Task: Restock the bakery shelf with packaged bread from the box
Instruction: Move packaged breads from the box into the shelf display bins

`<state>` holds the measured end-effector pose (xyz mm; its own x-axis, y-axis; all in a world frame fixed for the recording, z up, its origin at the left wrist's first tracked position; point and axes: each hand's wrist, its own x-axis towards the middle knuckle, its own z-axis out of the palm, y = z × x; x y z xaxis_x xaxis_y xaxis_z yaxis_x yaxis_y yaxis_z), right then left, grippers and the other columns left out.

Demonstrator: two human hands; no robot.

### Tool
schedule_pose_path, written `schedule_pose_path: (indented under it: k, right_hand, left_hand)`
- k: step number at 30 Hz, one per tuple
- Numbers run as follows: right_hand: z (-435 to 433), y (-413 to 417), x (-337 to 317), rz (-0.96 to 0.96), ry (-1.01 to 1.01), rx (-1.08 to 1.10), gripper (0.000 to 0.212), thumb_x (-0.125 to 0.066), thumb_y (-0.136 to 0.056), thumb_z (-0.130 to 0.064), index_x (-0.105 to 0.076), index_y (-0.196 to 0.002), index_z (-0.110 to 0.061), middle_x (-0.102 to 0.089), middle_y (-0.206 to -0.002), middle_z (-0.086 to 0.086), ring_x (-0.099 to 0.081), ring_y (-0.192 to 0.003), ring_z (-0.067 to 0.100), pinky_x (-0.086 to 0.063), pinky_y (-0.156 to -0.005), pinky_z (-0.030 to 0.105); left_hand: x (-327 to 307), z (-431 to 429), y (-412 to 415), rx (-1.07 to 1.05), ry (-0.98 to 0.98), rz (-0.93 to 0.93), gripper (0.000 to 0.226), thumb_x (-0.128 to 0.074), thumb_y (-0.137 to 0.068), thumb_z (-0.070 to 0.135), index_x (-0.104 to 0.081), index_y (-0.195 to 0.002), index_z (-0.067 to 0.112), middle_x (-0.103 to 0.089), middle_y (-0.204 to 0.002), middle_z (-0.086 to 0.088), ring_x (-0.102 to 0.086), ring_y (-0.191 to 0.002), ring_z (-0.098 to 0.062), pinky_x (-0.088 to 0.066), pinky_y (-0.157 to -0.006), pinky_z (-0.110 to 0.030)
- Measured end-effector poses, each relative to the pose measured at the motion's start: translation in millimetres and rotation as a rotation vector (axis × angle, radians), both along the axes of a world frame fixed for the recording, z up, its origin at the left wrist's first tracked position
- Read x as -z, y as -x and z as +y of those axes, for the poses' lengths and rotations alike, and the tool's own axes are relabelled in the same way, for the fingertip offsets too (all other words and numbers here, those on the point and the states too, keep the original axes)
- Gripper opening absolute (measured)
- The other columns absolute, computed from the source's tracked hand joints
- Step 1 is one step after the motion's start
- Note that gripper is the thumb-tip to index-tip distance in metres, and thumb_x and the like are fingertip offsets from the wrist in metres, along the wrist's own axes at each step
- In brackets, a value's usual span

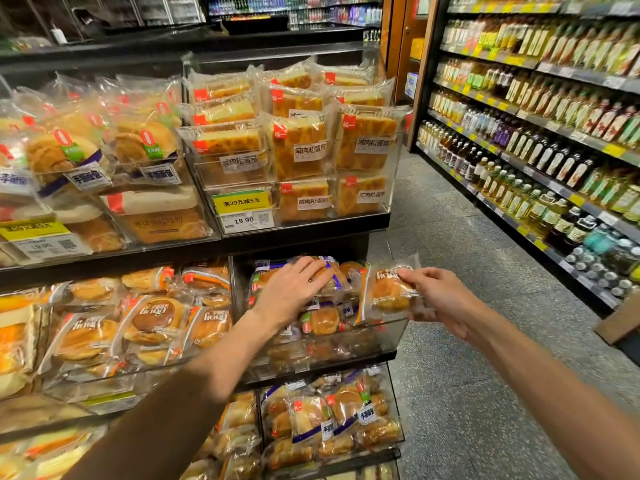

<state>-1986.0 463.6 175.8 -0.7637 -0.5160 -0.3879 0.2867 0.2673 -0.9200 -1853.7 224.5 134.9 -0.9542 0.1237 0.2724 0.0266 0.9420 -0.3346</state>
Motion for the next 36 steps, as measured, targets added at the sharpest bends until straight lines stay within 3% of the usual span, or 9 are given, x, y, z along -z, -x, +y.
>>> schedule_pose_path:
  k: [4,7,10,16,21,25,29,33,36]
  right_hand:
    - [-1.7,4.9,1.8,0.020,0.000,0.025,0.033,-0.068,-0.092,-0.030,-0.059,-0.113,-0.006,-0.070,-0.107,0.013,-0.072,-0.069,0.017,-0.053,-0.050,0.025]
    - [-5.1,6.5,2.6,0.025,-0.010,0.004,0.034,-0.067,-0.093,-0.030,-0.059,-0.113,-0.004,-0.071,-0.103,0.013,-0.069,-0.057,0.011,-0.051,-0.048,0.024]
    - [-7.8,7.6,3.9,0.018,-0.004,-0.014,0.036,-0.067,-0.093,-0.031,-0.058,-0.115,-0.003,-0.071,-0.100,0.014,-0.066,-0.052,0.008,-0.051,-0.049,0.026]
    - [-14.6,2.9,7.5,-0.018,0.019,-0.058,0.035,-0.069,-0.092,-0.028,-0.057,-0.116,-0.005,-0.072,-0.104,0.011,-0.075,-0.081,0.024,-0.060,-0.062,0.034]
    - [-31.5,-11.0,3.9,0.009,0.029,-0.088,0.031,-0.072,-0.089,-0.029,-0.059,-0.107,-0.007,-0.072,-0.106,0.013,-0.073,-0.090,0.031,-0.056,-0.086,0.056]
    - [-47.9,-26.0,-2.2,0.018,0.077,-0.117,0.034,-0.070,-0.090,-0.028,-0.058,-0.114,-0.007,-0.073,-0.104,0.011,-0.074,-0.081,0.022,-0.061,-0.077,0.044]
    - [-69.8,-47.4,-2.3,0.024,0.118,-0.174,0.032,-0.068,-0.090,-0.031,-0.064,-0.113,-0.009,-0.071,-0.109,0.011,-0.070,-0.087,0.019,-0.058,-0.071,0.036]
    - [-100.5,-82.5,9.1,-0.028,0.137,-0.239,0.035,-0.067,-0.092,-0.030,-0.064,-0.115,-0.004,-0.070,-0.111,0.012,-0.071,-0.083,0.017,-0.057,-0.062,0.029]
    - [-128.5,-113.6,15.1,-0.031,0.144,-0.216,0.042,-0.070,-0.088,-0.029,-0.049,-0.116,-0.005,-0.066,-0.112,0.014,-0.072,-0.085,0.015,-0.059,-0.063,0.036]
  left_hand:
    - [5.4,-11.7,29.3,-0.123,-0.006,-0.206,0.096,-0.093,-0.041,-0.003,-0.058,-0.131,0.002,-0.062,-0.127,-0.020,-0.061,-0.111,-0.035,-0.060,-0.071,-0.041]
    - [10.8,-12.8,45.2,-0.195,-0.060,-0.297,0.105,-0.088,-0.061,0.005,-0.033,-0.150,0.007,-0.036,-0.151,-0.019,-0.038,-0.136,-0.035,-0.049,-0.100,-0.042]
    - [13.6,-10.2,54.2,-0.255,-0.071,-0.346,0.112,-0.085,-0.069,0.005,-0.014,-0.156,0.012,-0.022,-0.158,-0.014,-0.027,-0.143,-0.031,-0.042,-0.109,-0.040]
    - [18.0,-18.7,48.0,-0.301,-0.028,-0.461,0.079,-0.049,-0.100,0.027,0.005,-0.158,0.022,-0.006,-0.166,-0.005,-0.014,-0.151,-0.024,-0.022,-0.118,-0.049]
    - [12.5,-19.2,29.7,-0.263,-0.211,-0.319,0.061,-0.031,-0.103,0.025,-0.007,-0.159,0.017,-0.014,-0.164,-0.014,-0.020,-0.148,-0.031,-0.023,-0.117,-0.045]
    - [-0.7,-11.5,-2.4,-0.231,-0.916,-0.001,0.048,-0.031,-0.101,0.016,-0.041,-0.148,0.011,-0.046,-0.145,-0.014,-0.043,-0.134,-0.029,-0.033,-0.112,-0.039]
    - [-25.5,3.2,-53.4,-0.344,-1.385,0.268,0.038,-0.039,-0.102,0.033,-0.048,-0.139,0.034,-0.058,-0.127,0.005,-0.059,-0.107,-0.003,-0.048,-0.097,-0.034]
    - [-22.9,8.1,-117.8,-0.199,-1.348,0.206,0.055,-0.071,-0.087,0.044,-0.040,-0.129,0.059,-0.036,-0.139,0.021,-0.050,-0.111,0.011,-0.049,-0.089,-0.015]
    - [-5.1,-13.2,-146.5,-0.268,-1.147,0.188,0.074,-0.074,-0.072,0.061,-0.039,-0.136,0.053,-0.026,-0.151,0.014,-0.038,-0.135,-0.004,-0.042,-0.106,-0.025]
